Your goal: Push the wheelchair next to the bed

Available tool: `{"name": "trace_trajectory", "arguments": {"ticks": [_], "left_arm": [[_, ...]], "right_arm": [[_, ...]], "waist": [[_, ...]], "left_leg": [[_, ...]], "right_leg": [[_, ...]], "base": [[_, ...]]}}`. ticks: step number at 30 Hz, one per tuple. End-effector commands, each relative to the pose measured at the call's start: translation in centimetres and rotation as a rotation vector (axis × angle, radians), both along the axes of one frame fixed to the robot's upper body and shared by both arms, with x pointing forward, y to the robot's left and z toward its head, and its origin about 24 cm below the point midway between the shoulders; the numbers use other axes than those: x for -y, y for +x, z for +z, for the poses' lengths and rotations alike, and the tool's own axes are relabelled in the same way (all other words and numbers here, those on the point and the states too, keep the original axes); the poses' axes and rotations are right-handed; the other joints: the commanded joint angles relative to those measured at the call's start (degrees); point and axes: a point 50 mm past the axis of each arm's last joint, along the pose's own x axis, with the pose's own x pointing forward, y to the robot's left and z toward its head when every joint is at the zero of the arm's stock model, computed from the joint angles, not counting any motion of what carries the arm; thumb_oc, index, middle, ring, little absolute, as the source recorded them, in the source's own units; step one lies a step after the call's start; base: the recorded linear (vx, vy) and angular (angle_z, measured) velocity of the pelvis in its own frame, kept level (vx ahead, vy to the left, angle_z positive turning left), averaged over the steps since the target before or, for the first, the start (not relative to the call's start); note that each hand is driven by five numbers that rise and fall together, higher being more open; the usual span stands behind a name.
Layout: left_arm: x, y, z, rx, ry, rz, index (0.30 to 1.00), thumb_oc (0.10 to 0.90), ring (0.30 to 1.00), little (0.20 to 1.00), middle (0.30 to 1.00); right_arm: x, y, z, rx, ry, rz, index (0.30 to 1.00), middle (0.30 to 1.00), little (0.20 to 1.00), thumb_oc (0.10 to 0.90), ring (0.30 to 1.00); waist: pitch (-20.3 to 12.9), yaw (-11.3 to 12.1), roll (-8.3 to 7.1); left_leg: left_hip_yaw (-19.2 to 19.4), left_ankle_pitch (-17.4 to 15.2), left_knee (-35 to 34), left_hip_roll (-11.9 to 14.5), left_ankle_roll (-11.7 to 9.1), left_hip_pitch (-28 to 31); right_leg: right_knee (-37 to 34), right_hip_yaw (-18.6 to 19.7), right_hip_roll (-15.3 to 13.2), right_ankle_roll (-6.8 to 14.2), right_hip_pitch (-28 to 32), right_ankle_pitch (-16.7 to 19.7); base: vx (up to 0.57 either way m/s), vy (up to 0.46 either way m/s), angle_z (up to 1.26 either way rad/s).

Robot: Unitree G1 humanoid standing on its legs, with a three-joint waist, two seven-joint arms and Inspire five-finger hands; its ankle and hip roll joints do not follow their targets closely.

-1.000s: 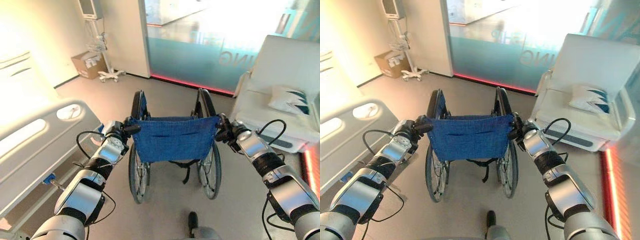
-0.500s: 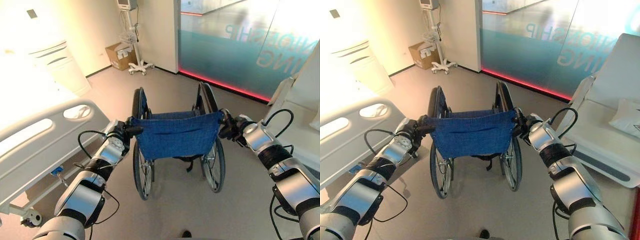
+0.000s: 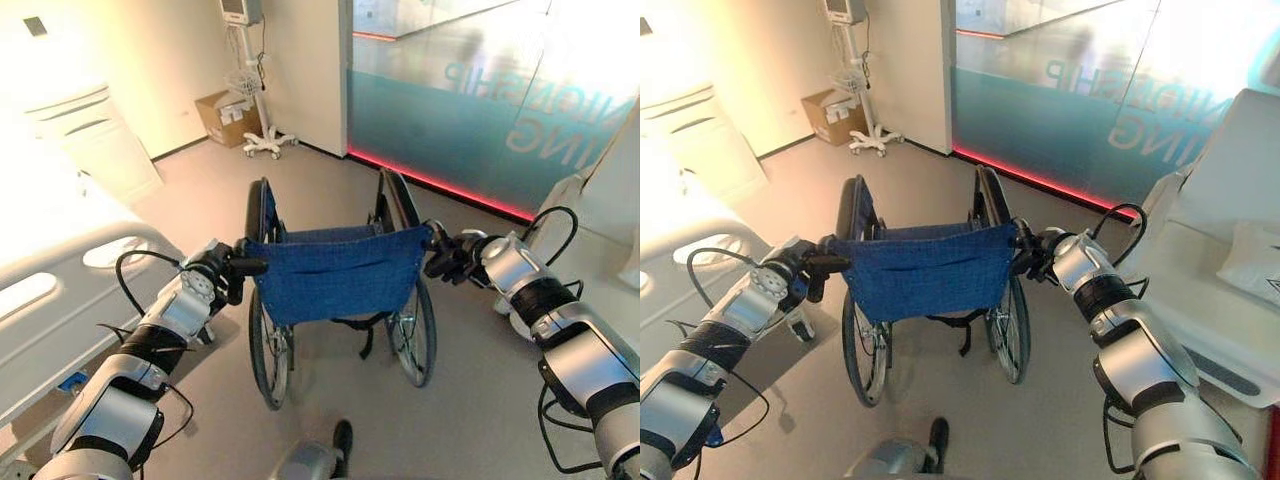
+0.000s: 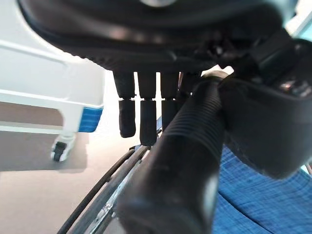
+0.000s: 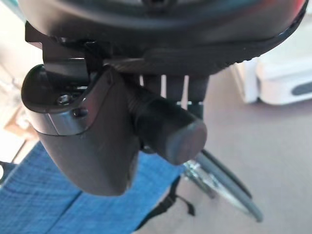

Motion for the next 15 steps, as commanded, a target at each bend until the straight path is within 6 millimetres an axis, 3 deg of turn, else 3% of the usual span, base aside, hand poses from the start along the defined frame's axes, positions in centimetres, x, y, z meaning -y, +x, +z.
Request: {"name": "trace_trajectory", "arguments": {"ticks": [1,2,5,7,11,13,14,15], "left_arm": [[1.9,-2.5,-4.5,-0.221,-0.062,-0.175,0.3,0.4,0.3,0.3,0.3],[2.3,-2.3,-4.5,-0.224,-0.061,-0.181,0.3,0.4,0.3,0.3,0.3],[2.8,-1.9,-4.0,-0.22,-0.056,-0.19,0.3,0.4,0.3,0.3,0.3],[2.4,-1.7,-3.4,-0.213,-0.044,-0.186,0.3,0.4,0.3,0.3,0.3],[1.8,-1.8,-3.4,-0.19,-0.029,-0.187,0.3,0.4,0.3,0.3,0.3],[1.7,-1.8,-3.3,-0.19,-0.02,-0.198,0.3,0.4,0.3,0.3,0.3],[1.8,-2.0,-3.7,-0.193,-0.017,-0.192,0.3,0.4,0.3,0.3,0.3],[1.7,-2.4,-4.2,-0.212,-0.036,-0.175,0.3,0.4,0.3,0.3,0.3]], "right_arm": [[-1.4,1.9,6.3,0.253,-0.241,0.318,0.3,0.3,0.3,0.4,0.3],[-1.6,2.0,6.5,0.259,-0.249,0.333,0.3,0.3,0.3,0.4,0.3],[-1.8,2.1,6.9,0.283,-0.272,0.353,0.3,0.3,0.3,0.4,0.3],[-2.0,1.9,7.2,0.313,-0.297,0.372,0.3,0.3,0.3,0.4,0.3],[-2.1,1.8,9.0,0.342,-0.335,0.38,0.3,0.3,0.3,0.4,0.3],[-2.2,1.9,9.6,0.342,-0.346,0.38,0.3,0.3,0.3,0.4,0.3],[-2.1,2.1,9.8,0.337,-0.341,0.379,0.3,0.3,0.3,0.4,0.3],[-2.1,2.0,9.7,0.317,-0.336,0.385,0.3,0.3,0.3,0.4,0.3]], "waist": [[-0.19,2.05,-5.67],[-0.16,1.5,-5.07],[1.28,-0.63,-3.59],[2.91,-2.49,-3.67],[3.59,-3.54,-3.72],[3.54,-3.58,-4.01],[3.35,-3.66,-4.55],[3.16,-3.9,-4.68]], "left_leg": [[-1.21,-0.38,0.31,-2.87,-6.08,-0.15],[-2.2,-0.98,0.61,-2.27,-6.29,0.81],[-5.95,-3.75,0.19,-0.78,-6.78,5.8],[-9.33,-8.07,0.5,-0.57,-6.61,9.01],[-13.68,-11.65,1.78,1.53,-7.51,10.44],[-14.22,-12.38,2.32,2.55,-8.32,10.99],[-14.74,-12.86,3.46,4.13,-9.54,11.28],[-14.6,-11.07,4.64,6.27,-10.73,11.59]], "right_leg": [[-3.68,6.26,-9.12,4.62,-0.13,22.24],[-5.16,5.96,-9.85,4.07,-1.79,20.66],[-8.32,5.85,-13.66,3.45,-9.49,23.16],[-14.68,8.34,-16.63,4.63,-15.0,28.3],[-22.61,12.81,-17.44,5.77,-17.54,29.91],[-22.36,13.07,-17.47,5.83,-17.16,29.59],[-20.66,12.78,-16.95,5.93,-15.45,28.17],[-17.36,11.52,-16.22,5.54,-14.67,26.22]], "base": [[0.39,-0.085,0.67],[0.38,-0.13,0.62],[0.33,-0.182,0.1],[0.4,-0.323,0.07],[0.39,-0.387,0.75],[0.28,-0.319,0.79],[0.4,-0.429,1.17],[0.4,-0.423,1.24]]}}
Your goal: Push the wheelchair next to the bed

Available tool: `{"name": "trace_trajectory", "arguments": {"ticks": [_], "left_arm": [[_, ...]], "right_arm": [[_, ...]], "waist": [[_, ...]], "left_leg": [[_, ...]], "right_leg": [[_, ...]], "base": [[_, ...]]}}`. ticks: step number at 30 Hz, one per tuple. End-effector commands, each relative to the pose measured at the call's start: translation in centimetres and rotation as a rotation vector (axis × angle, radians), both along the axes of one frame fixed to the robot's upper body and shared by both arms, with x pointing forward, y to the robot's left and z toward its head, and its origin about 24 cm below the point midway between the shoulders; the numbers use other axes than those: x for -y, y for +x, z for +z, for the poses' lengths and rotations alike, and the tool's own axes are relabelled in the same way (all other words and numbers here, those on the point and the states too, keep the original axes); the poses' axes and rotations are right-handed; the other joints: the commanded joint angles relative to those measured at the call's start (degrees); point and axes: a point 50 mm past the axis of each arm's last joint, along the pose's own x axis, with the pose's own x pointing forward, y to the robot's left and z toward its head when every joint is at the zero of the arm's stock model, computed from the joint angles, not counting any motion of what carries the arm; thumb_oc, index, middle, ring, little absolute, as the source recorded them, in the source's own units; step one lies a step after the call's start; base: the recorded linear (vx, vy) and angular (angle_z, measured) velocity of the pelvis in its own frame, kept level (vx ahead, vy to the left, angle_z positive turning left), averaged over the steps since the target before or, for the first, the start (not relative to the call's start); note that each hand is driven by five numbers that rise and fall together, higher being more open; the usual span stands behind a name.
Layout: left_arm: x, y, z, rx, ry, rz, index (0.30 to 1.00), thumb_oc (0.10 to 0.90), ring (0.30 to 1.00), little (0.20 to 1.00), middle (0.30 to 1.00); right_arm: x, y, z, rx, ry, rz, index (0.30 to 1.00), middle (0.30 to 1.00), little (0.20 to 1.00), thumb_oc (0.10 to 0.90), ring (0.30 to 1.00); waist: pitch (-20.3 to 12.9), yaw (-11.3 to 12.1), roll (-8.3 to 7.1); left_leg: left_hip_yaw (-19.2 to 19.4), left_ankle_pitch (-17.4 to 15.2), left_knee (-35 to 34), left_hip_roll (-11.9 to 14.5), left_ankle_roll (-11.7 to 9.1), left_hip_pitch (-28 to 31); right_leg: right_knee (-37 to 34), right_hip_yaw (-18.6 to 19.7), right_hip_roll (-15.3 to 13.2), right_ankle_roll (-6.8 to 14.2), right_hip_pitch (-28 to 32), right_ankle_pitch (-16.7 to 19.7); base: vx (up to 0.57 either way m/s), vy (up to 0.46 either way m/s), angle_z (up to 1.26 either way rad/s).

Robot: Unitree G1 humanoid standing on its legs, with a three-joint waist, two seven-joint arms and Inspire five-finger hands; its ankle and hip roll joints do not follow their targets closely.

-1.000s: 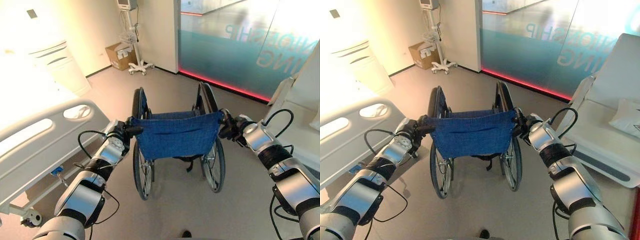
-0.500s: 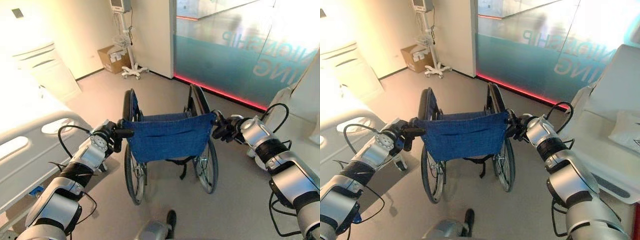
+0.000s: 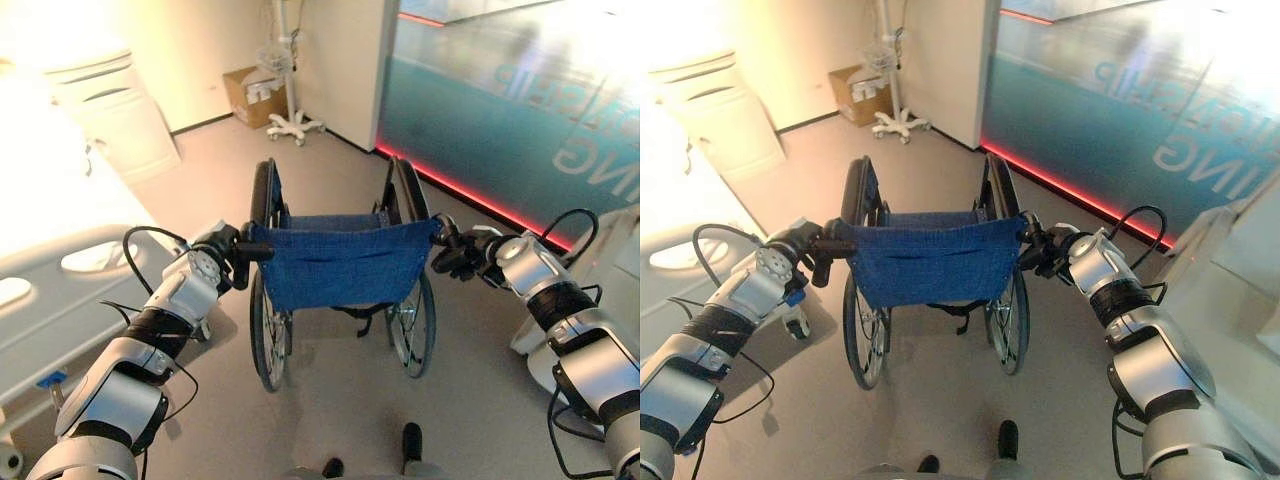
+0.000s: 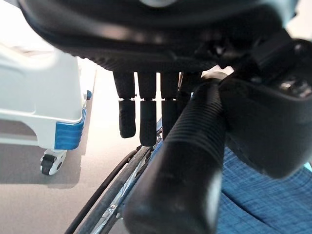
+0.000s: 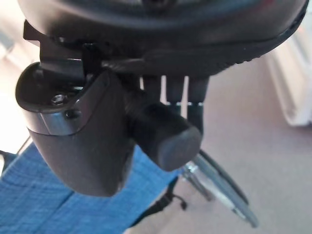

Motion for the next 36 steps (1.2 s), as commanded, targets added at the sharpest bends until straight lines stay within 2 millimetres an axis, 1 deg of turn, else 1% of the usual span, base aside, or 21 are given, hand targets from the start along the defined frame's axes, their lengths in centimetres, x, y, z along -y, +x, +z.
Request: {"name": "trace_trajectory", "arguments": {"ticks": [1,3,5,9,10,12,13,14,17,18,21,23,25,27,28,29,31,32,33,35,36], "left_arm": [[1.5,-3.7,-7.2,-0.253,-0.092,-0.139,0.3,0.4,0.3,0.3,0.3],[1.7,-4.1,-8.1,-0.266,-0.112,-0.108,0.3,0.4,0.3,0.3,0.3],[1.7,-4.2,-8.3,-0.264,-0.117,-0.097,0.3,0.4,0.3,0.3,0.3],[2.2,-3.3,-8.4,-0.251,-0.119,-0.068,0.3,0.4,0.3,0.3,0.3],[2.2,-3.3,-8.4,-0.251,-0.12,-0.068,0.3,0.4,0.3,0.3,0.3],[3.0,-2.8,-8.5,-0.253,-0.12,-0.071,0.3,0.4,0.3,0.3,0.3],[3.0,-2.8,-8.5,-0.252,-0.12,-0.071,0.3,0.4,0.3,0.3,0.3],[3.3,-2.7,-8.6,-0.251,-0.119,-0.072,0.3,0.4,0.3,0.3,0.3],[3.5,-2.4,-8.0,-0.24,-0.122,-0.073,0.3,0.4,0.3,0.3,0.3],[3.5,-2.3,-7.9,-0.236,-0.123,-0.074,0.3,0.4,0.3,0.3,0.3],[3.4,-2.1,-7.0,-0.217,-0.122,-0.095,0.3,0.4,0.3,0.3,0.3],[3.2,-2.3,-7.0,-0.204,-0.121,-0.106,0.3,0.4,0.3,0.3,0.3],[3.1,-2.4,-7.0,-0.2,-0.123,-0.111,0.3,0.4,0.3,0.3,0.3],[3.1,-2.3,-6.6,-0.196,-0.121,-0.131,0.3,0.4,0.3,0.3,0.3],[3.3,-2.3,-6.4,-0.199,-0.124,-0.141,0.3,0.4,0.3,0.3,0.3],[3.4,-2.6,-6.7,-0.23,-0.116,-0.145,0.3,0.4,0.3,0.3,0.3],[3.4,-2.9,-7.1,-0.261,-0.107,-0.155,0.3,0.4,0.3,0.3,0.3],[3.3,-3.1,-7.2,-0.284,-0.09,-0.164,0.3,0.4,0.3,0.3,0.3],[3.2,-3.3,-7.2,-0.313,-0.063,-0.173,0.3,0.4,0.3,0.3,0.3],[3.3,-3.2,-7.1,-0.32,-0.047,-0.183,0.3,0.4,0.3,0.3,0.3],[3.6,-3.0,-6.8,-0.331,-0.027,-0.201,0.3,0.4,0.3,0.3,0.3]], "right_arm": [[-2.8,1.8,7.8,0.252,-0.364,0.324,0.3,0.3,0.3,0.4,0.3],[-2.7,1.6,7.7,0.236,-0.358,0.333,0.3,0.3,0.3,0.4,0.3],[-2.6,1.5,7.7,0.238,-0.356,0.334,0.3,0.3,0.3,0.4,0.3],[-3.0,1.5,7.7,0.241,-0.351,0.333,0.3,0.3,0.3,0.4,0.3],[-3.0,1.5,7.7,0.241,-0.351,0.333,0.3,0.3,0.3,0.4,0.3],[-3.3,1.7,7.7,0.242,-0.347,0.327,0.3,0.3,0.3,0.4,0.3],[-3.3,1.7,7.7,0.243,-0.346,0.327,0.3,0.3,0.3,0.4,0.3],[-3.3,1.8,7.6,0.246,-0.339,0.322,0.3,0.3,0.3,0.4,0.3],[-3.9,2.1,7.5,0.269,-0.34,0.325,0.3,0.3,0.3,0.4,0.3],[-4.0,2.1,7.5,0.273,-0.344,0.326,0.3,0.3,0.3,0.4,0.3],[-4.6,2.3,7.5,0.304,-0.355,0.322,0.3,0.3,0.3,0.4,0.3],[-5.1,2.6,7.8,0.32,-0.363,0.334,0.3,0.3,0.3,0.4,0.3],[-5.2,2.8,8.1,0.324,-0.361,0.343,0.3,0.3,0.3,0.4,0.3],[-5.3,3.0,8.3,0.328,-0.365,0.357,0.3,0.3,0.3,0.4,0.3],[-5.5,3.0,7.9,0.328,-0.362,0.369,0.3,0.3,0.3,0.4,0.3],[-5.9,2.9,6.6,0.313,-0.336,0.382,0.3,0.3,0.3,0.4,0.3],[-6.1,2.8,6.0,0.306,-0.334,0.403,0.3,0.3,0.3,0.4,0.3],[-6.2,2.7,5.6,0.304,-0.328,0.421,0.3,0.3,0.3,0.4,0.3],[-6.3,2.5,5.4,0.307,-0.328,0.443,0.3,0.3,0.3,0.4,0.3],[-6.2,2.4,5.2,0.308,-0.328,0.442,0.3,0.3,0.3,0.4,0.3],[-5.7,2.2,4.5,0.302,-0.324,0.429,0.3,0.3,0.3,0.4,0.3]], "waist": [[0.72,3.93,0.27],[0.76,3.64,0.06],[0.8,3.47,-0.08],[-0.3,1.77,-0.29],[-0.26,1.72,-0.25],[-1.04,0.32,-0.04],[-1.04,0.24,0.0],[-1.19,0.21,-0.04],[0.23,2.74,-0.28],[0.61,3.22,-0.14],[3.1,7.02,1.09],[3.79,9.65,2.2],[3.75,10.51,2.43],[3.16,11.26,2.74],[2.41,11.5,2.52],[1.33,12.27,1.48],[0.58,12.75,0.49],[-0.14,13.25,-0.43],[-0.8,12.69,-1.04],[-1.26,12.15,-0.95],[-1.49,10.81,-0.76]], "left_leg": [[10.23,-1.09,3.34,9.25,-5.65,4.69],[13.81,6.41,5.07,13.1,-7.33,2.63],[14.84,8.14,5.5,13.84,-7.57,1.92],[19.9,13.09,4.35,16.93,-9.49,2.72],[19.85,13.12,4.28,16.98,-9.53,2.78],[23.51,17.06,5.74,19.07,-11.03,3.7],[23.57,17.11,5.93,19.12,-11.11,3.68],[24.39,17.46,7.38,18.45,-11.24,3.32],[22.7,15.11,10.51,12.1,-9.73,-2.67],[23.15,15.14,10.39,11.15,-9.7,-4.28],[27.76,16.57,6.09,6.88,-9.57,-13.23],[28.77,20.11,-0.1,5.75,-9.33,-16.42],[29.56,20.88,-1.82,5.45,-9.16,-16.59],[32.25,19.7,-1.85,4.88,-8.21,-16.3],[34.24,16.02,-1.29,4.04,-6.41,-15.17],[32.3,12.79,0.12,2.93,-4.16,-14.5],[31.23,11.3,0.35,2.12,-2.51,-13.71],[30.55,10.77,-0.26,1.37,-1.18,-12.47],[28.27,10.8,-1.74,0.14,-0.33,-10.32],[27.48,10.39,-1.78,-0.11,0.1,-9.69],[25.34,9.31,-1.9,-0.61,0.49,-7.63]], "right_leg": [[6.08,0.04,0.74,-0.43,-3.99,8.8],[6.85,-4.2,1.77,-2.11,-1.09,6.48],[6.77,-5.23,2.07,-2.55,-0.15,5.86],[6.2,-8.77,4.4,-4.58,2.33,3.53],[6.17,-8.84,4.44,-4.61,2.4,3.52],[5.71,-11.18,5.67,-5.84,3.3,2.64],[5.68,-11.34,5.75,-5.92,3.38,2.58],[5.44,-12.36,6.21,-6.48,3.99,2.17],[4.66,-10.87,7.77,-7.07,7.16,0.75],[4.45,-10.73,8.19,-7.16,7.99,0.45],[2.69,-9.94,10.89,-7.77,13.66,-1.8],[2.5,-9.01,12.35,-7.89,16.06,-2.71],[2.83,-8.98,12.66,-7.92,16.75,-3.32],[3.91,-9.9,12.95,-7.96,17.6,-4.97],[5.06,-10.9,12.59,-7.67,17.46,-5.89],[7.09,-10.86,11.38,-6.3,17.53,-6.06],[9.53,-10.8,10.29,-5.04,17.69,-4.94],[14.4,-10.7,8.93,-2.82,17.82,-2.07],[20.66,-8.4,8.63,-0.37,16.51,2.31],[23.14,-6.73,9.25,0.36,15.05,4.82],[26.56,-5.89,7.96,0.85,11.16,7.41]], "base": [[0.31,-0.312,1.33],[0.31,-0.324,1.12],[0.25,-0.27,0.73],[0.26,-0.291,0.71],[0.21,-0.235,0.57],[0.21,-0.216,0.45],[0.21,-0.226,0.29],[0.21,-0.229,0.25],[0.24,-0.223,0.21],[0.32,-0.179,0.22],[0.39,-0.14,0.12],[0.52,-0.056,-0.4],[0.3,0.026,-0.83],[0.29,0.067,-0.97],[0.43,0.112,-0.56],[0.49,0.123,-0.33],[0.36,0.088,-0.1],[0.47,0.138,-0.01],[0.48,0.142,0.05],[0.35,0.069,0.43],[0.39,0.034,0.79]]}}
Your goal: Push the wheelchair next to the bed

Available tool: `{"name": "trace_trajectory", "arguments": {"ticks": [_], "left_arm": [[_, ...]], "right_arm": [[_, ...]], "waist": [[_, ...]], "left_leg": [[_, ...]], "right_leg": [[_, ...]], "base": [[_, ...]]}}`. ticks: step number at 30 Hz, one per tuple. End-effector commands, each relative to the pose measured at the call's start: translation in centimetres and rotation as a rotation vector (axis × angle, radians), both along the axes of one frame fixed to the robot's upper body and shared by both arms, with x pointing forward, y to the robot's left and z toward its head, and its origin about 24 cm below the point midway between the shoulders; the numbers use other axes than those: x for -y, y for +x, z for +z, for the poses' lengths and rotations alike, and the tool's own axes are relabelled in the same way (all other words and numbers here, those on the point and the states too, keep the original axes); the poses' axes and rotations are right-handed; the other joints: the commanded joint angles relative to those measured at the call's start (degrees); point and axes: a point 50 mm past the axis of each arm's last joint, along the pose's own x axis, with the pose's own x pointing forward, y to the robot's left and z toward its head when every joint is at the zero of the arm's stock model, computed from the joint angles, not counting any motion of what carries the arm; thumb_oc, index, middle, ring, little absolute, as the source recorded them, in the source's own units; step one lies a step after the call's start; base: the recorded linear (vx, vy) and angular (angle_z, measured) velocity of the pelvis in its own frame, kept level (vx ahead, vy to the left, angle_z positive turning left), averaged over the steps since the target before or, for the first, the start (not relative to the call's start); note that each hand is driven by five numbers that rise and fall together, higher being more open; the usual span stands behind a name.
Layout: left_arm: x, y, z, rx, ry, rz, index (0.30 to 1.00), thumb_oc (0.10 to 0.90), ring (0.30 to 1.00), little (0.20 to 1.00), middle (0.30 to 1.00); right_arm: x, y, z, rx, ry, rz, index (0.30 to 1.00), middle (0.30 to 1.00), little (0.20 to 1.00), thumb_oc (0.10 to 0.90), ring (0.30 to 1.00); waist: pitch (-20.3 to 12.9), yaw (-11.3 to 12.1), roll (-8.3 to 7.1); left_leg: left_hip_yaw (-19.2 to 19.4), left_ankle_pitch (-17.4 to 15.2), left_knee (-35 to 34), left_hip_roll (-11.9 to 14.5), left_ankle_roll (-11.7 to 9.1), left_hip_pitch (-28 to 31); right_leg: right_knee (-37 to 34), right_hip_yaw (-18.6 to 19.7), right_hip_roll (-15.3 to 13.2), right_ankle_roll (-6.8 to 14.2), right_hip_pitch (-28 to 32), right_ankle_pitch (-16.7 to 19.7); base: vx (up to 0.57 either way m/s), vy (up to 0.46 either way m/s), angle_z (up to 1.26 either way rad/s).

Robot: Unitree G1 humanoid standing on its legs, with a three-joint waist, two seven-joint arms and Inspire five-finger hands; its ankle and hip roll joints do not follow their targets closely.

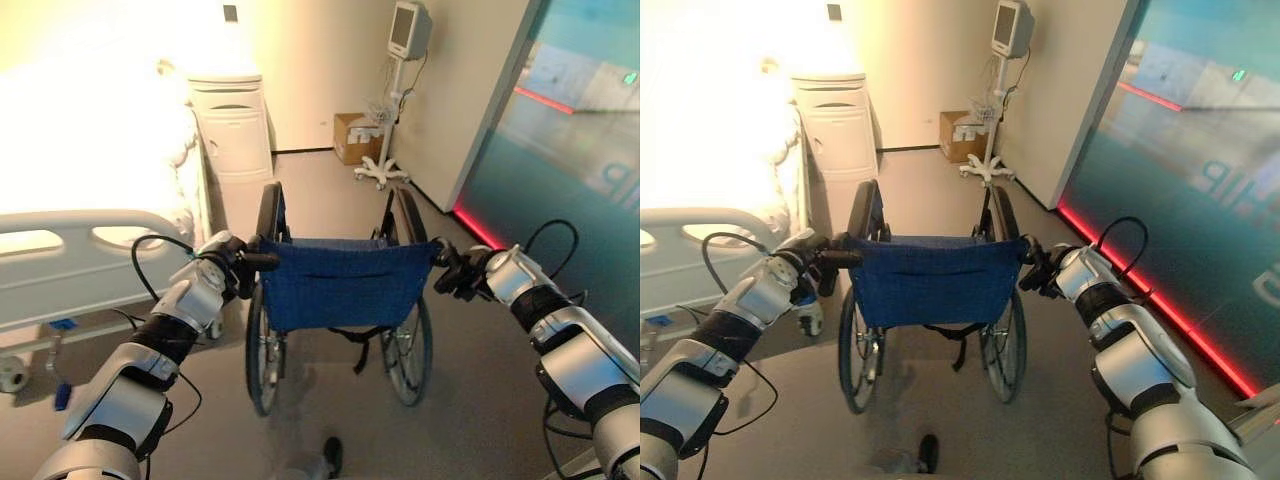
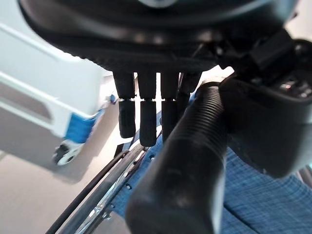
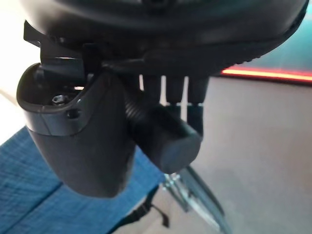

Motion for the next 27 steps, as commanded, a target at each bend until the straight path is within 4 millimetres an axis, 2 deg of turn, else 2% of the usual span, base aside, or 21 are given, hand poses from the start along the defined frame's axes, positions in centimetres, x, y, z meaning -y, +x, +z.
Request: {"name": "trace_trajectory", "arguments": {"ticks": [1,3,5,6,7,10,11,15,16,17,18,19,20,21,23,24,26,27], "left_arm": [[2.8,-2.6,-5.5,-0.267,-0.052,-0.18,0.3,0.4,0.3,0.3,0.3],[3.7,-2.1,-5.4,-0.282,-0.046,-0.199,0.3,0.4,0.3,0.3,0.3],[4.0,-2.0,-5.5,-0.294,-0.034,-0.201,0.3,0.4,0.3,0.3,0.3],[3.9,-1.9,-5.4,-0.293,-0.029,-0.202,0.3,0.4,0.3,0.3,0.3],[3.7,-1.8,-5.3,-0.29,-0.035,-0.2,0.3,0.4,0.3,0.3,0.3],[3.8,-1.7,-5.4,-0.277,-0.043,-0.199,0.3,0.4,0.3,0.3,0.3],[3.9,-1.5,-5.4,-0.266,-0.046,-0.183,0.3,0.4,0.3,0.3,0.3],[3.8,-1.5,-5.7,-0.249,-0.045,-0.178,0.3,0.4,0.3,0.3,0.3],[3.7,-1.5,-5.9,-0.242,-0.052,-0.166,0.3,0.4,0.3,0.3,0.3],[3.7,-1.8,-6.5,-0.244,-0.073,-0.129,0.3,0.4,0.3,0.3,0.3],[3.6,-1.9,-6.7,-0.24,-0.088,-0.116,0.3,0.4,0.3,0.3,0.3],[3.6,-1.9,-6.9,-0.236,-0.089,-0.108,0.3,0.4,0.3,0.3,0.3],[3.9,-2.0,-7.2,-0.228,-0.09,-0.112,0.3,0.4,0.3,0.3,0.3],[4.3,-1.8,-7.3,-0.202,-0.1,-0.109,0.3,0.4,0.3,0.3,0.3],[4.6,-1.6,-7.6,-0.176,-0.097,-0.099,0.3,0.4,0.3,0.3,0.3],[4.8,-1.0,-7.8,-0.129,-0.108,-0.057,0.3,0.4,0.3,0.3,0.3],[4.8,-0.8,-7.8,-0.117,-0.111,-0.037,0.3,0.4,0.3,0.3,0.3],[4.6,-0.5,-7.6,-0.097,-0.122,0.002,0.3,0.4,0.3,0.3,0.3]], "right_arm": [[-5.5,2.7,7.6,0.393,-0.22,0.509,0.3,0.3,0.3,0.4,0.3],[-5.5,2.8,7.7,0.386,-0.221,0.507,0.3,0.3,0.3,0.4,0.3],[-5.4,2.9,7.7,0.385,-0.216,0.51,0.3,0.3,0.3,0.4,0.3],[-5.3,2.8,7.8,0.387,-0.213,0.506,0.3,0.3,0.3,0.4,0.3],[-5.3,2.7,7.8,0.39,-0.211,0.503,0.3,0.3,0.3,0.4,0.3],[-5.5,2.7,8.0,0.395,-0.21,0.494,0.3,0.3,0.3,0.4,0.3],[-5.9,2.8,8.3,0.396,-0.204,0.492,0.3,0.3,0.3,0.4,0.3],[-6.0,2.9,8.8,0.384,-0.203,0.476,0.3,0.3,0.3,0.4,0.3],[-5.7,2.9,8.6,0.377,-0.193,0.466,0.3,0.3,0.3,0.4,0.3],[-5.5,2.8,8.4,0.362,-0.17,0.46,0.3,0.3,0.3,0.4,0.3],[-5.3,2.7,7.9,0.344,-0.168,0.448,0.3,0.3,0.3,0.4,0.3],[-5.2,2.6,7.7,0.336,-0.166,0.445,0.3,0.3,0.3,0.4,0.3],[-4.6,2.5,7.5,0.324,-0.169,0.418,0.3,0.3,0.3,0.4,0.3],[-4.0,2.4,7.2,0.313,-0.174,0.393,0.3,0.3,0.3,0.4,0.3],[-3.5,2.4,6.9,0.302,-0.182,0.362,0.3,0.3,0.3,0.4,0.3],[-3.4,2.5,6.8,0.292,-0.181,0.332,0.3,0.3,0.3,0.4,0.3],[-3.3,2.5,6.8,0.287,-0.181,0.324,0.3,0.3,0.3,0.4,0.3],[-3.2,2.6,6.7,0.272,-0.184,0.313,0.3,0.3,0.3,0.4,0.3]], "waist": [[2.32,4.14,-0.39],[2.61,2.2,1.48],[3.53,0.34,2.17],[4.06,-0.52,2.06],[4.75,-1.81,1.48],[5.54,-3.34,1.93],[5.76,-3.59,1.5],[5.29,-4.25,0.89],[4.99,-4.59,0.64],[4.56,-5.04,0.18],[4.28,-5.63,0.09],[4.23,-5.83,0.11],[4.36,-6.27,0.05],[4.18,-6.62,0.08],[4.01,-7.16,-0.07],[3.46,-8.16,-0.3],[3.16,-8.53,-0.37],[2.54,-9.24,-0.46]], "left_leg": [[-4.42,1.02,-3.53,0.19,-0.59,4.29],[-6.77,-0.03,-3.81,1.77,-0.91,7.43],[-9.19,-1.82,-3.98,2.28,-1.16,10.37],[-10.31,-3.29,-3.79,2.2,-1.15,11.47],[-12.0,-5.77,-3.34,1.87,-1.18,12.61],[-14.41,-8.54,-2.22,2.66,-1.57,14.05],[-15.39,-9.25,-1.35,2.6,-1.79,14.15],[-17.73,-12.21,1.23,4.02,-2.9,14.43],[-18.11,-12.53,1.59,4.69,-3.49,14.74],[-18.69,-12.88,2.14,6.18,-4.95,15.66],[-16.84,-10.0,1.91,9.86,-6.72,17.34],[-16.26,-8.93,1.7,10.76,-7.16,17.66],[-13.94,-3.34,2.48,13.2,-8.27,16.69],[-11.87,-0.66,3.19,14.96,-8.76,16.1],[-9.81,1.4,3.74,16.14,-9.44,15.9],[-7.32,4.35,4.39,17.47,-10.34,15.9],[-6.51,5.42,4.87,17.97,-10.65,15.9],[-5.36,7.0,5.82,18.67,-11.3,16.13]], "right_leg": [[5.63,9.92,-3.11,4.16,-6.43,27.45],[3.74,10.36,-5.03,2.75,-13.18,26.86],[0.34,10.84,-7.21,1.97,-17.09,27.33],[-2.62,11.61,-8.37,2.18,-18.88,28.72],[-8.99,13.73,-9.67,2.7,-21.76,30.48],[-19.31,15.59,-9.34,3.28,-22.8,31.13],[-21.41,17.1,-9.37,3.69,-24.82,30.6],[-21.08,19.58,-8.26,3.43,-23.7,29.99],[-20.35,19.76,-7.89,3.28,-22.52,29.36],[-16.71,19.32,-7.76,3.14,-21.68,28.96],[-13.86,17.16,-7.68,2.53,-21.16,28.02],[-13.72,16.49,-7.6,2.29,-20.82,27.89],[-14.12,14.9,-7.39,1.58,-19.46,27.83],[-14.64,13.56,-6.92,1.01,-17.84,26.88],[-15.14,11.99,-6.54,0.35,-16.71,26.33],[-15.68,10.63,-5.58,-0.77,-15.5,25.54],[-15.81,10.16,-5.18,-1.22,-15.17,25.24],[-16.07,9.43,-4.62,-1.94,-14.8,24.85]], "base": [[0.45,0.013,0.78],[0.41,-0.089,0.4],[0.4,-0.167,0.42],[0.45,-0.257,0.57],[0.45,-0.271,0.68],[0.4,-0.242,0.23],[0.6,-0.414,-0.02],[0.46,-0.374,0.84],[0.48,-0.443,1.3],[0.61,-0.559,1.45],[0.52,-0.495,1.05],[0.35,-0.356,0.89],[0.32,-0.307,0.93],[0.27,-0.26,0.97],[0.3,-0.281,0.83],[0.33,-0.331,0.75],[0.24,-0.213,0.44],[0.27,-0.188,0.18]]}}
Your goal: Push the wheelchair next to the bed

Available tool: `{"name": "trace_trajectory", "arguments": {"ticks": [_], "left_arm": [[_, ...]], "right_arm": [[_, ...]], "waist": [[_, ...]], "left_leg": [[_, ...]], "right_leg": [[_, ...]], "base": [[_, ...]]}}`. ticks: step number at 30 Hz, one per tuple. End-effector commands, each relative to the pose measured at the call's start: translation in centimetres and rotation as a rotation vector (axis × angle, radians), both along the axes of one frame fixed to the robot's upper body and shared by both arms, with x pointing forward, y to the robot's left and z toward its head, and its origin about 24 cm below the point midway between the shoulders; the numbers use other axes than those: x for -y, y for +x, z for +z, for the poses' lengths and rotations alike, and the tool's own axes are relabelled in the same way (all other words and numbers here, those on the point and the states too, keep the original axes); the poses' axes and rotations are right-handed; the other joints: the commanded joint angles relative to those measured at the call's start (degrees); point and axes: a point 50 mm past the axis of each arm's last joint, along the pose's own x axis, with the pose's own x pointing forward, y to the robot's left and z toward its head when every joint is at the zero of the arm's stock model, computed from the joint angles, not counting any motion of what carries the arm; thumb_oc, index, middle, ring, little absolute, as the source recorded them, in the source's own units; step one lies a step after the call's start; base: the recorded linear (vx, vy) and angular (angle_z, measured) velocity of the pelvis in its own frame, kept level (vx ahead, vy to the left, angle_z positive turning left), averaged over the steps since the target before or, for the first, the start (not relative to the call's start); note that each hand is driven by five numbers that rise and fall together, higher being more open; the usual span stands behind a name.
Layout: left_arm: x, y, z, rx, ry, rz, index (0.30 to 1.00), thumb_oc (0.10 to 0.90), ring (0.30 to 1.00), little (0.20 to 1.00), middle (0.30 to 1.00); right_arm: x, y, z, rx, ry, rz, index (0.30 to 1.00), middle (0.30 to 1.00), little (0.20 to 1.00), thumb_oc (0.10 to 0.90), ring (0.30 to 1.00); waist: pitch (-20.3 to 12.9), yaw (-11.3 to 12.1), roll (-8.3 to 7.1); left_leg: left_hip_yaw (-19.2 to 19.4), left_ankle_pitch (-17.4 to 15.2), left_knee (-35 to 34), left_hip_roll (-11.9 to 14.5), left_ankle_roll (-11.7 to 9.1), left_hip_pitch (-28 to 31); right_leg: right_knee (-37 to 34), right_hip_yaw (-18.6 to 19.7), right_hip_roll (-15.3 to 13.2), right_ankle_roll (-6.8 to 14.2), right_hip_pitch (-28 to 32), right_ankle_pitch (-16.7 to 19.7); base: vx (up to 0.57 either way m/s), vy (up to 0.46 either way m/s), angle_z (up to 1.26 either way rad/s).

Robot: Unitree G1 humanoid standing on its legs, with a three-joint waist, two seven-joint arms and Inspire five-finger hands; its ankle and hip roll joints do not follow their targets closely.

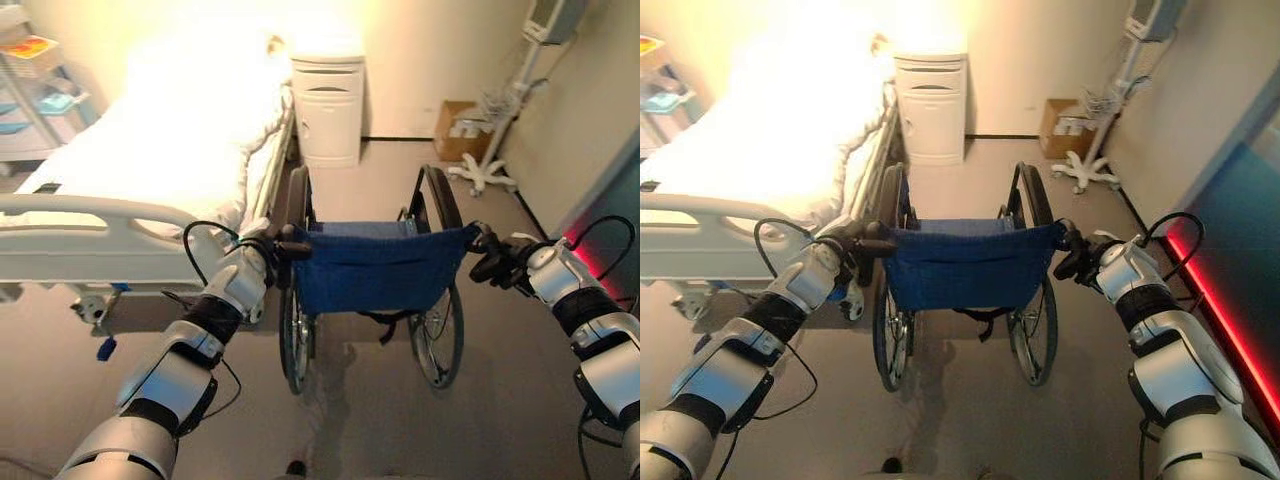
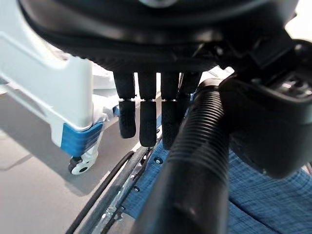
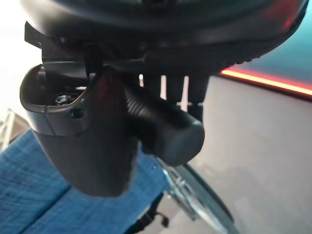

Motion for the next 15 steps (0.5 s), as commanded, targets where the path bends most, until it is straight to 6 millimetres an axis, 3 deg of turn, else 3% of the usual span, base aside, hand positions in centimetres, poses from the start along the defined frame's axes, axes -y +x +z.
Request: {"name": "trace_trajectory", "arguments": {"ticks": [1,2,4,5,6,9,13,15], "left_arm": [[-1.6,-2.6,-5.5,-0.099,-0.023,0.044,0.3,0.4,0.3,0.3,0.3],[-1.7,-2.5,-5.5,-0.1,-0.027,0.052,0.3,0.4,0.3,0.3,0.3],[-1.8,-2.3,-5.2,-0.096,-0.047,0.07,0.3,0.4,0.3,0.3,0.3],[-1.8,-2.2,-5.2,-0.095,-0.048,0.07,0.3,0.4,0.3,0.3,0.3],[-1.7,-1.9,-4.7,-0.082,-0.053,0.052,0.3,0.4,0.3,0.3,0.3],[-1.0,-1.7,-4.2,-0.066,-0.056,0.005,0.3,0.4,0.3,0.3,0.3],[-1.5,-1.8,-3.9,-0.06,-0.046,-0.016,0.3,0.4,0.3,0.3,0.3],[-2.2,-1.6,-3.0,-0.054,-0.052,-0.026,0.3,0.4,0.3,0.3,0.3]], "right_arm": [[-8.6,3.7,4.3,0.143,-0.102,0.391,0.3,0.3,0.3,0.4,0.3],[-8.6,3.7,4.3,0.142,-0.103,0.388,0.3,0.3,0.3,0.4,0.3],[-8.9,3.9,4.5,0.141,-0.095,0.366,0.3,0.3,0.3,0.4,0.3],[-9.0,4.0,4.5,0.142,-0.094,0.365,0.3,0.3,0.3,0.4,0.3],[-9.4,4.2,4.7,0.152,-0.096,0.354,0.3,0.3,0.3,0.4,0.3],[-10.1,4.1,4.3,0.172,-0.106,0.34,0.3,0.3,0.3,0.4,0.3],[-10.5,4.4,4.9,0.187,-0.11,0.378,0.3,0.3,0.3,0.4,0.3],[-10.6,4.5,5.4,0.2,-0.122,0.401,0.3,0.3,0.3,0.4,0.3]], "waist": [[-0.49,0.66,-1.5],[-0.58,0.58,-1.48],[-0.5,1.63,-1.54],[-0.34,1.88,-1.54],[0.59,3.46,-1.42],[3.25,7.1,-0.46],[5.0,10.32,0.75],[4.93,11.2,1.33]], "left_leg": [[-1.36,17.57,-9.19,6.65,-9.9,10.85],[-1.4,17.62,-8.94,6.39,-9.92,10.87],[-3.1,15.98,-8.77,2.43,-8.79,9.0],[-3.29,15.63,-8.81,1.86,-8.61,8.61],[-3.19,14.63,-9.77,-1.5,-7.91,4.7],[-0.15,16.53,-12.9,-5.6,-7.86,-5.93],[1.14,21.0,-19.0,-5.97,-8.08,-11.03],[3.37,19.7,-19.25,-6.19,-7.18,-10.85]], "right_leg": [[-1.72,6.16,0.89,0.58,-9.72,14.03],[-1.8,6.08,1.12,0.4,-9.55,13.88],[-2.66,6.81,2.8,-0.37,-7.17,12.79],[-2.78,7.12,3.08,-0.44,-6.71,12.62],[-3.62,8.36,4.4,-0.71,-4.32,11.51],[-5.16,9.54,6.49,-1.47,1.12,9.19],[-5.24,10.82,7.58,-1.68,3.99,7.84],[-3.42,10.05,7.22,-1.42,4.77,5.7]], "base": [[0.27,-0.185,0.15],[0.31,-0.176,0.23],[0.32,-0.172,0.28],[0.35,-0.151,0.26],[0.29,-0.11,0.26],[0.43,-0.091,0.36],[0.39,0.022,-0.77],[0.47,0.175,-1.47]]}}
